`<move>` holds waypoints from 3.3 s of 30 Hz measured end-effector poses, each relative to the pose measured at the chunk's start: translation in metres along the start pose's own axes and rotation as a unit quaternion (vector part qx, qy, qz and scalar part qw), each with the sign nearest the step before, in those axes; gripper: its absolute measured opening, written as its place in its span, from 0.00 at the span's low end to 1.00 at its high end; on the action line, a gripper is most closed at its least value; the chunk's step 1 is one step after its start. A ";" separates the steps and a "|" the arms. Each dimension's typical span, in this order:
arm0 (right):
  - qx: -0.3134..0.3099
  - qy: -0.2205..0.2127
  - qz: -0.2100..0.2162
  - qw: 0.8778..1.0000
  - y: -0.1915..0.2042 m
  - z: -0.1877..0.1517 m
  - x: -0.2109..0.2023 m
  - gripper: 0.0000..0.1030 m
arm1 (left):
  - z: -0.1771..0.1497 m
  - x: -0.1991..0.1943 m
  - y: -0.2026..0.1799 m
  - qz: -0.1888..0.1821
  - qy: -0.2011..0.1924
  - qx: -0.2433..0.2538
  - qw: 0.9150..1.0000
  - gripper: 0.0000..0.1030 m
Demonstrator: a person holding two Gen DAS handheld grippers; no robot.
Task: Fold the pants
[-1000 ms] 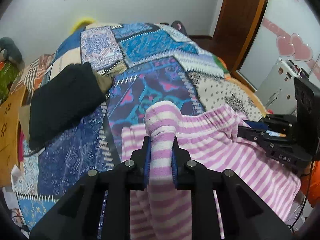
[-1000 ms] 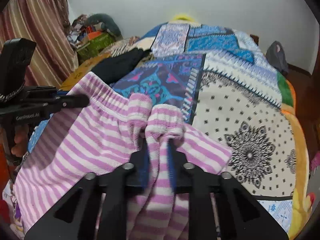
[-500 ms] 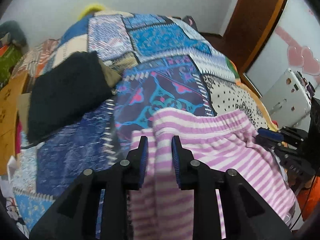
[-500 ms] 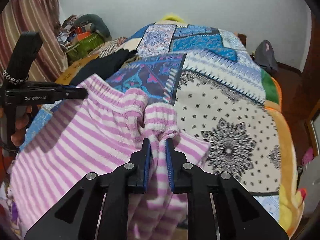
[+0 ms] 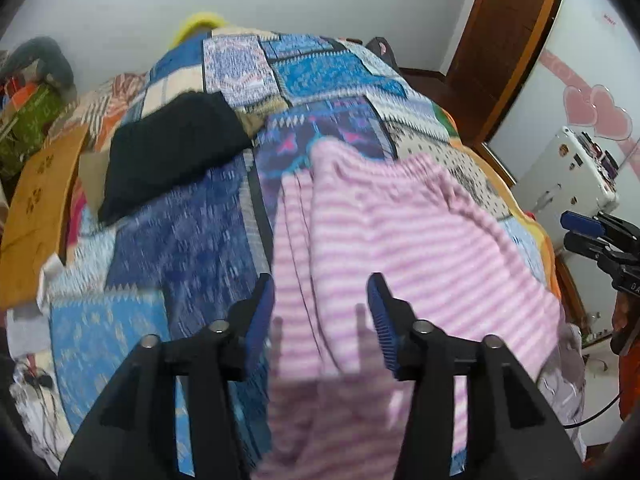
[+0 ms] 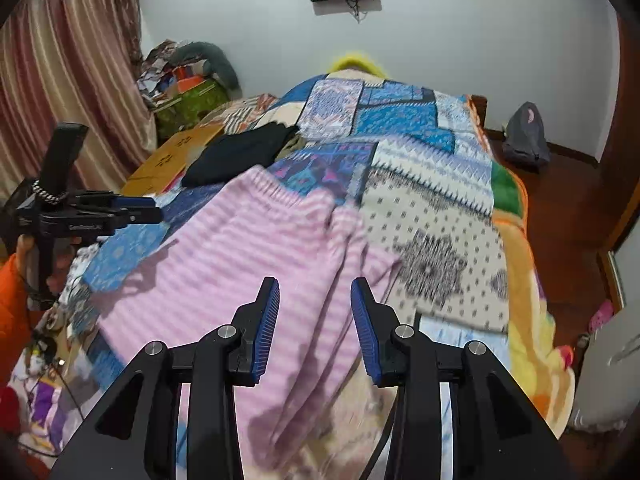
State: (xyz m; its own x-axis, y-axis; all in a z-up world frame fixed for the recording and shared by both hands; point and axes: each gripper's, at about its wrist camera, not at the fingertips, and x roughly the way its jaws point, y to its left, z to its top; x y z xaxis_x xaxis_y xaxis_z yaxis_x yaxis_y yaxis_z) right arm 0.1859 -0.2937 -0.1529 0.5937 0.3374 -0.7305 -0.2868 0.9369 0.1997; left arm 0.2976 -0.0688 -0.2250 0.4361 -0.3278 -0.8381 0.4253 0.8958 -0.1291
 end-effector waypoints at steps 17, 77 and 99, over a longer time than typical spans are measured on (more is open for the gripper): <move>-0.008 0.059 0.039 0.997 0.028 -0.056 0.051 0.12 | -0.032 0.038 -0.006 -0.016 0.028 -0.017 0.999 0.10; 0.004 0.072 0.065 0.995 -0.003 0.015 0.098 0.23 | 0.039 0.073 -0.024 -0.004 0.028 0.062 0.998 0.28; -0.083 -0.056 0.089 0.991 0.076 0.129 0.081 0.22 | 0.090 -0.062 0.053 0.084 -0.127 0.006 0.988 0.28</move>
State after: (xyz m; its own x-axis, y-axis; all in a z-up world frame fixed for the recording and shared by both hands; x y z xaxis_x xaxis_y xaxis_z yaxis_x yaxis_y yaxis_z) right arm 0.3095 -0.1830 -0.1126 0.5999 0.5135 -0.6135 -0.5093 0.8365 0.2021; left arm 0.3650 -0.0278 -0.1321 0.6855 -0.2415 -0.6868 0.3387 0.9409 0.0073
